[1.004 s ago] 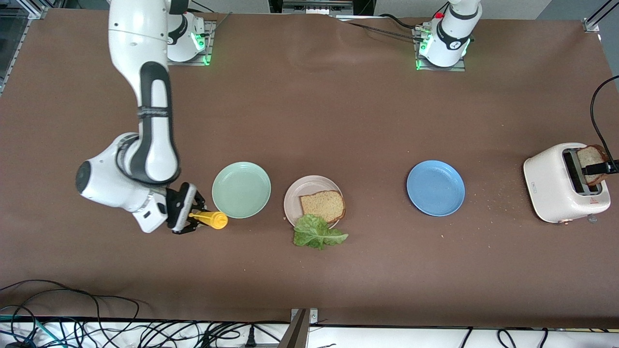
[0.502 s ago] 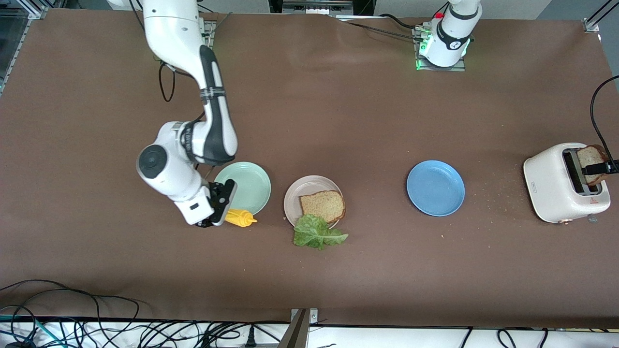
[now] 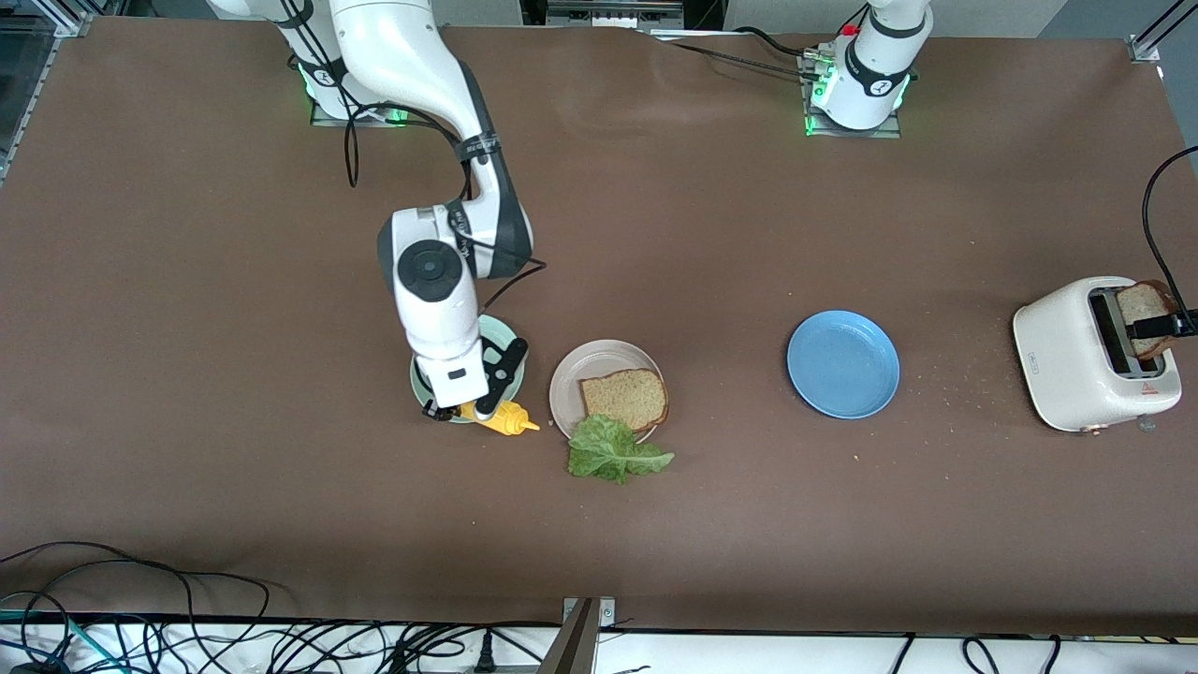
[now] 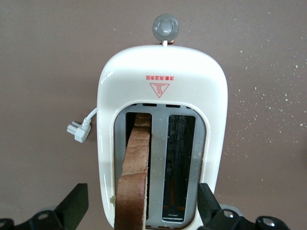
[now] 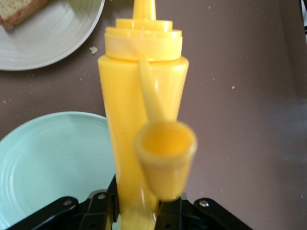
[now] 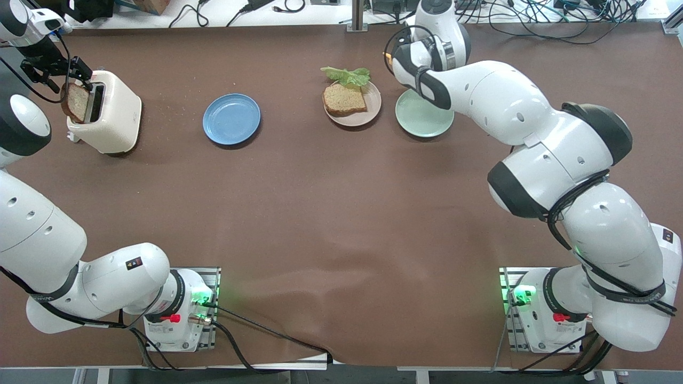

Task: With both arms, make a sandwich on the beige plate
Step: 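Carry the mustard bottle with the right gripper over the bread, then tilt the mustard bottle over the bread with the right gripper, then return the mustard with the right gripper while the left gripper lifts toast, then carry the toast slice with the left gripper over the lettuce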

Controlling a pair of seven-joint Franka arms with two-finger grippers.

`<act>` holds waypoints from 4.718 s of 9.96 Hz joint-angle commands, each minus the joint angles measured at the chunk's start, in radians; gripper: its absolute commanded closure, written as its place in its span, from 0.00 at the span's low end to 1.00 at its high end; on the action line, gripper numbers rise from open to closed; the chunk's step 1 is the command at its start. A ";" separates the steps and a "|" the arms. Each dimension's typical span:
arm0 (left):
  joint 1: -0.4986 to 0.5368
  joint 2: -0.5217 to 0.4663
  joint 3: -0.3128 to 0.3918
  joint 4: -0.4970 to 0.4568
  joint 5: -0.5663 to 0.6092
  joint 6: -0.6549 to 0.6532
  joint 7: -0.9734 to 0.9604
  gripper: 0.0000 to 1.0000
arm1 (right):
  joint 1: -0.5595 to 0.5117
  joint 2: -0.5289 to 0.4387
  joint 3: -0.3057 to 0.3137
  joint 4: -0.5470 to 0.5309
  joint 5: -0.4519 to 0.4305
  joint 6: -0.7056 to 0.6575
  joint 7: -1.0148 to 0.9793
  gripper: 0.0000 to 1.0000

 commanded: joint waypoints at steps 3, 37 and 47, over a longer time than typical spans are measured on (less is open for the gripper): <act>0.009 -0.034 -0.009 -0.034 0.016 0.012 0.020 0.00 | 0.107 0.064 -0.017 0.043 -0.266 -0.028 0.344 0.82; -0.184 0.019 -0.014 0.262 -0.284 -0.370 0.051 1.00 | -0.124 0.054 -0.282 0.176 0.389 -0.385 -0.462 1.00; -0.489 0.225 -0.014 0.263 -1.101 -0.217 -0.213 1.00 | -0.517 0.060 -0.269 0.072 1.044 -0.776 -0.921 1.00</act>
